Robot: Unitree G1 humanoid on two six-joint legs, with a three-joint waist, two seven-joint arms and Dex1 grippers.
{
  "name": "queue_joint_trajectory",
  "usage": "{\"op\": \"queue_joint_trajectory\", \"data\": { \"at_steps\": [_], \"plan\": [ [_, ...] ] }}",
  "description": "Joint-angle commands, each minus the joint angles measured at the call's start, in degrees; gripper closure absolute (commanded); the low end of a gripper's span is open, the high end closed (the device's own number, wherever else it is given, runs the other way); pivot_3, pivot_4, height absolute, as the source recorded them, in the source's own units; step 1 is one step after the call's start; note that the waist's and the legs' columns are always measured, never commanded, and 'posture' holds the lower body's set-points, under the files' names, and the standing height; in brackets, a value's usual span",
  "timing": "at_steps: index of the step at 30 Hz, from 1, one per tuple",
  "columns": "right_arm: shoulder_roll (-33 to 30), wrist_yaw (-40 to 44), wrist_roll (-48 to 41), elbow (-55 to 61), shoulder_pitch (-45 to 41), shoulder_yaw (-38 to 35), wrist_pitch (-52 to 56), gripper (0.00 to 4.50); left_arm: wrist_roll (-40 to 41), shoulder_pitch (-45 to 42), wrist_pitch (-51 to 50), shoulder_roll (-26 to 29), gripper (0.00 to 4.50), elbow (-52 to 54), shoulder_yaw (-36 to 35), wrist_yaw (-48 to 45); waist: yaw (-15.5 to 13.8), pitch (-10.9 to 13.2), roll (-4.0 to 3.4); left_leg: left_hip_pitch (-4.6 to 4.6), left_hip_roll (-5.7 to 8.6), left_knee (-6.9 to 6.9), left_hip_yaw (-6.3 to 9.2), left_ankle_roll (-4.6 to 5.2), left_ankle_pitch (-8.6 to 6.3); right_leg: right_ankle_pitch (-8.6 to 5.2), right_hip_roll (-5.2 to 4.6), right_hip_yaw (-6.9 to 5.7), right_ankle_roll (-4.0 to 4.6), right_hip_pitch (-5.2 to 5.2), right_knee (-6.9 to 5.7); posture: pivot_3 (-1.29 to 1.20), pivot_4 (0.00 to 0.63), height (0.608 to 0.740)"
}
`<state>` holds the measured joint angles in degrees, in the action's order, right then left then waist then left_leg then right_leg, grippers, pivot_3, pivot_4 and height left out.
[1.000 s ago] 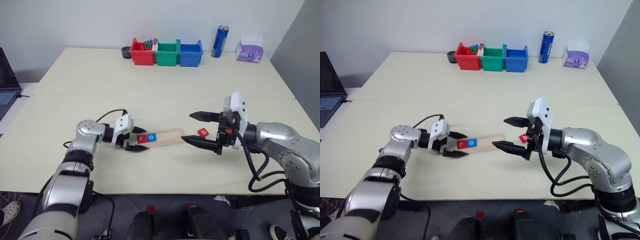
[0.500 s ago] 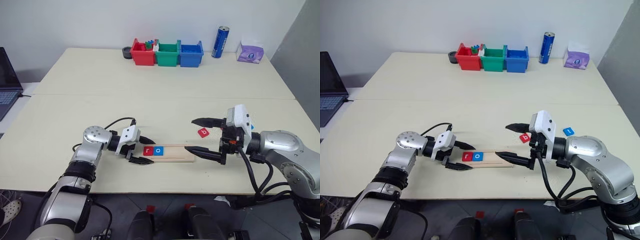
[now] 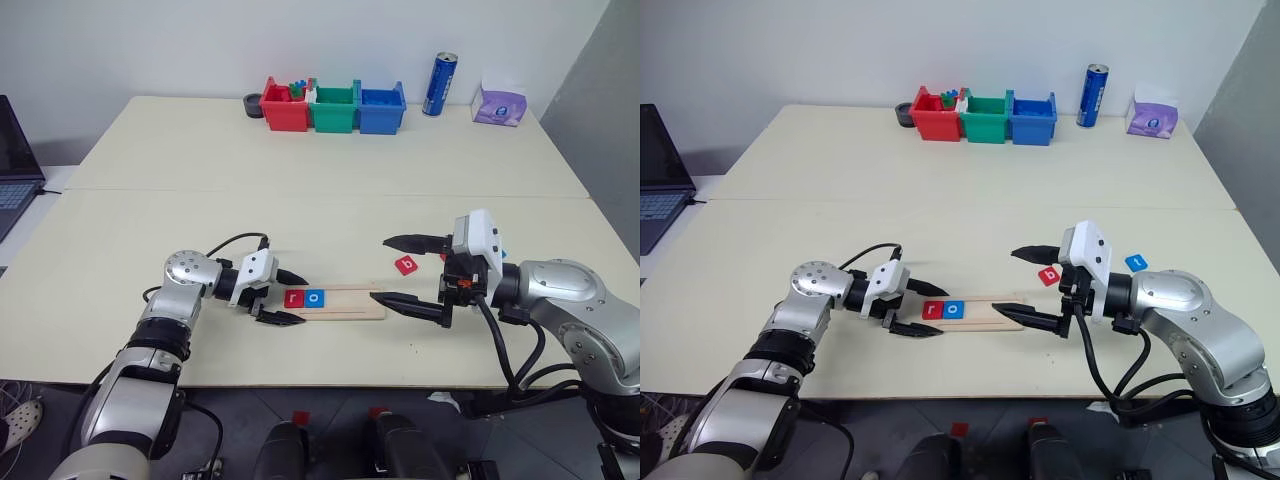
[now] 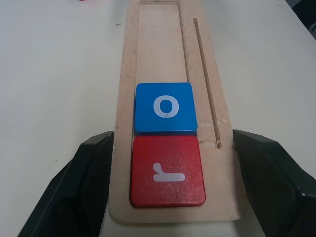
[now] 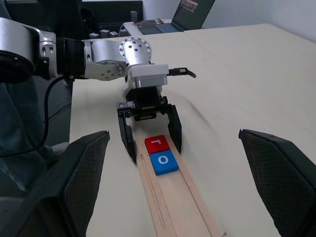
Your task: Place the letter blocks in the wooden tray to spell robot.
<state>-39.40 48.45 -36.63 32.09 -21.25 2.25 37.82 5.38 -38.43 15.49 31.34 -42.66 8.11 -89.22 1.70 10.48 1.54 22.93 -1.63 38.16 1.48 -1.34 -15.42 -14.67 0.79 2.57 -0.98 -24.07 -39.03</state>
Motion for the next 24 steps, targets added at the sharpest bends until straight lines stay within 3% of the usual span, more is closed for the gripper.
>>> {"op": "queue_joint_trajectory", "data": {
  "at_steps": [1, 3, 5, 12, 16, 20, 24],
  "plan": [
    [0.2, 0.4, 0.4, 0.3, -1.1, -0.1, -1.5, 0.0, 0.0, -0.4, 0.8, 0.9, 1.12, 0.0, -0.1, 0.5, 0.0, 0.0, 0.0, 0.0, 0.0, 0.0, 0.0, 0.0, 0.0, 0.0, 0.0, -0.01, 0.0, 0.0, 0.0, 0.0, 0.15, 0.74],
    [0.3, 0.5, 0.5, 0.1, -1.3, 0.1, -1.6, 0.0, -0.2, -0.6, 0.8, 1.1, 0.36, -0.1, -0.1, 0.7, 0.0, 0.0, 0.0, 0.0, 0.0, 0.0, 0.0, 0.0, 0.0, 0.0, 0.0, 0.0, 0.0, 0.0, 0.0, 0.0, 0.15, 0.74],
    [0.2, 0.5, 0.6, -0.1, -1.3, 0.2, -1.7, 0.0, -0.3, -0.6, 0.8, 1.3, 0.04, -0.2, -0.1, 0.8, 0.0, 0.0, 0.0, 0.0, 0.0, 0.0, 0.0, 0.0, 0.0, 0.0, 0.0, 0.0, 0.0, 0.0, 0.0, 0.0, 0.15, 0.74],
    [0.2, 0.7, 1.0, -0.4, -1.0, 0.2, -2.1, 0.0, 0.2, -1.3, 0.1, 1.6, 0.04, 0.7, -0.1, 0.8, 0.0, 0.0, 0.0, 0.0, 0.0, 0.0, 0.0, 0.0, 0.0, 0.0, 0.0, -0.01, 0.0, 0.0, 0.0, 0.0, 0.15, 0.74],
    [-1.1, 0.5, 0.7, 0.3, 0.4, -1.7, -1.5, 0.0, 3.0, -2.1, -7.6, 4.3, 0.04, 6.3, -1.4, -2.0, 0.0, 0.0, 0.0, 0.0, 0.0, 0.0, 0.0, 0.0, 0.0, 0.0, 0.0, -0.01, 0.0, 0.0, 0.0, 0.0, 0.15, 0.74],
    [-3.6, -0.7, -0.4, 2.1, 4.7, -5.6, 0.3, 0.0, 7.7, -1.3, -18.3, 8.6, 0.04, 17.2, -4.0, -2.4, 0.0, 0.0, 0.0, 0.02, -0.02, -0.01, 0.02, 0.0, 0.0, 0.0, 0.0, -0.02, 0.0, -0.01, 0.0, 0.0, 0.15, 0.74],
    [-3.2, -7.7, 3.6, 2.4, 9.8, -6.6, 2.1, 0.0, 13.6, 2.0, -29.2, 9.1, 0.04, 31.7, -7.7, 4.0, 0.0, 0.0, 0.0, 0.02, -0.05, -0.01, 0.04, 0.0, 0.0, -0.01, -0.03, -0.01, 0.0, 0.0, 0.0, 0.0, 0.15, 0.74]
  ]
}}
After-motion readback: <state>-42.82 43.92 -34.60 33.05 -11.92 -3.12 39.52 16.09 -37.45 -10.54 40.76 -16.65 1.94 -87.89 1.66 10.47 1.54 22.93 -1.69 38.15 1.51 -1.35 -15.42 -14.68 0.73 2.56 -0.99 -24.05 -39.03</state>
